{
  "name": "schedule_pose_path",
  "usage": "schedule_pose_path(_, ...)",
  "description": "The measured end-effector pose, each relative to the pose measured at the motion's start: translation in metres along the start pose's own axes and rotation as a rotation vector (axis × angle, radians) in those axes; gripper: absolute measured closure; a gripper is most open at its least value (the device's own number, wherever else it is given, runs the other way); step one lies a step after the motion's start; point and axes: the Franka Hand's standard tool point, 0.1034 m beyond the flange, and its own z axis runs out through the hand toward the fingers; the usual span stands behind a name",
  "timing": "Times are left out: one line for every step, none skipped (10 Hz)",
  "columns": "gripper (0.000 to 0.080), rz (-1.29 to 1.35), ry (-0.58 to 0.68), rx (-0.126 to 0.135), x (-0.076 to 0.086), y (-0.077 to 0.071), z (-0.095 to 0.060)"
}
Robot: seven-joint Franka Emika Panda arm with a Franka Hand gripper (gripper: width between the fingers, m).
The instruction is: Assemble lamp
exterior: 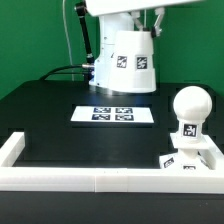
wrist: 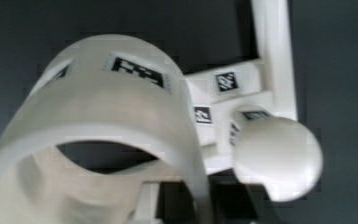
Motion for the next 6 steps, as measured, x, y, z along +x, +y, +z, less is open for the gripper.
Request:
schedule_pose_path(0.0752,0.016,0.003,0.005,0.006,-0.015,-0.005)
schedule_pose_path(0.0752,0.035,0.003,0.008,0.012,-0.029,-0.009)
schedule_pose_path(0.0752,0.047,0.010,0.013,0.020,-0.044,-0.011)
schedule_pose_path(0.0752,0.063,0.008,0.014,0.025,-0.055,-0.013)
schedule_pose_path(0.0752,0.071,0.006,0.015,0.033,-0.067,-0.014)
schedule_pose_path(0.0752,0.067,0.009,0.016,0.042,-0.076,-0.011)
